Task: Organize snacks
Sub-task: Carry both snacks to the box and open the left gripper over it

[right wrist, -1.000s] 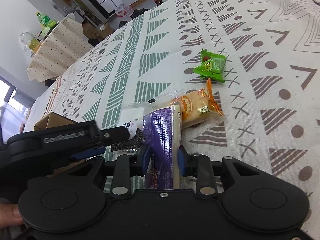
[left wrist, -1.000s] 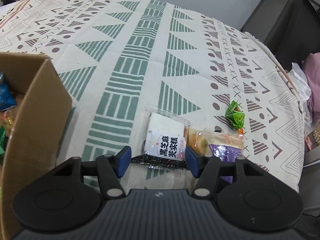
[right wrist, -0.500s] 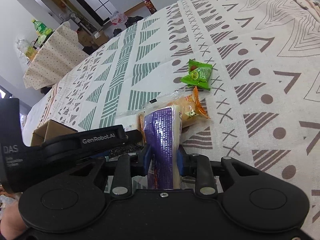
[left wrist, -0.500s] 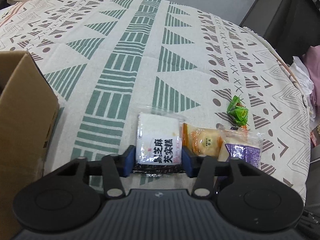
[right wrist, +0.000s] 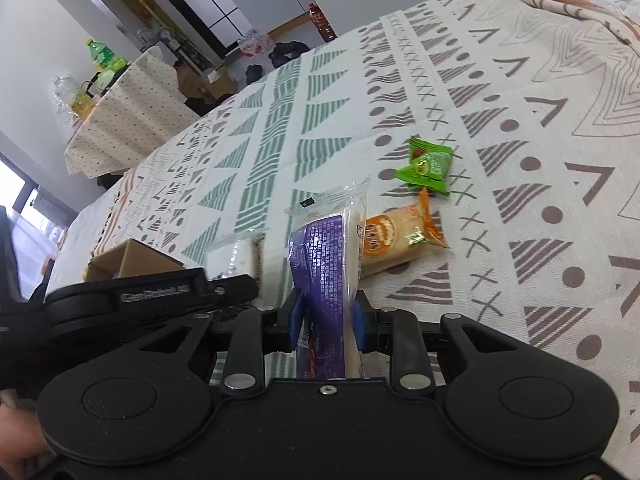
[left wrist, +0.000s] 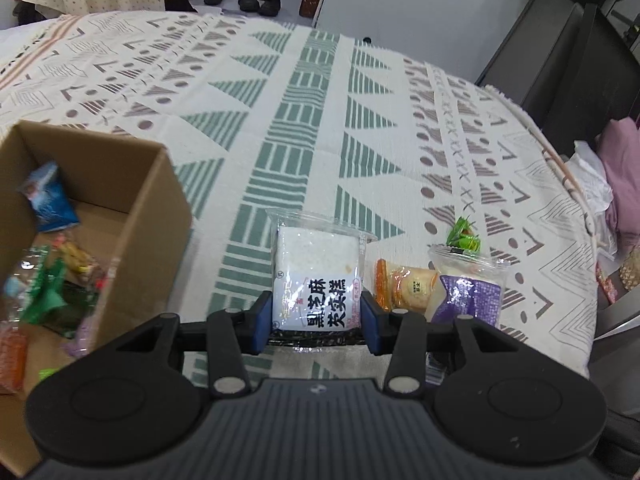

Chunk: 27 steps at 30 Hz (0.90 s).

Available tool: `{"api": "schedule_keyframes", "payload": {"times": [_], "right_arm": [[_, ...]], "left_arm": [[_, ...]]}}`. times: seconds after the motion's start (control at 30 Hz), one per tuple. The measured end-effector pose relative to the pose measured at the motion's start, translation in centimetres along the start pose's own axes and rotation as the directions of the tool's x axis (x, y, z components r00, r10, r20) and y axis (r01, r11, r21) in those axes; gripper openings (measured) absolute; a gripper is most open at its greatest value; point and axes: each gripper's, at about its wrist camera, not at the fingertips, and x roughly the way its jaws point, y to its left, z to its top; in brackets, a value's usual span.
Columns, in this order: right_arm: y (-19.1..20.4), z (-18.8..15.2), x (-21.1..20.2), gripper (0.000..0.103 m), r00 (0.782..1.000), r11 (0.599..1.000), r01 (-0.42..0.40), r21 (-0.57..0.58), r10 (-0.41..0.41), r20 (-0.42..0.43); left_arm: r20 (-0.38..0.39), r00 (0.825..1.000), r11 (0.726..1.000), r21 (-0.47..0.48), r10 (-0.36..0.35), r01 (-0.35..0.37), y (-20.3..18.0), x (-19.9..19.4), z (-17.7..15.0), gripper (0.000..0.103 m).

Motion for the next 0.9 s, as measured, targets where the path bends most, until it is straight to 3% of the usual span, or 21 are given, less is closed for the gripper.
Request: {"api": "schedule_keyframes", "payload": {"times": [0.33, 0.9], "right_arm": [[2.7, 0.4, -2.2, 0.025, 0.998, 1.0, -0.018, -0.004, 0.018, 0.057], [9.7, 0.0, -3.7, 0.025, 0.993, 0.996, -0.072, -0.049, 0.077, 0.092]], "left_arm": [[0.038, 0.999, 1.0, -0.007, -0.014, 0.014, 2.1, -5.0, -0.2, 0.044], [0.102, 0.995, 0.996, -0.085, 0.013, -0.005, 9.5, -12.1, 0.9, 0.044]]}}
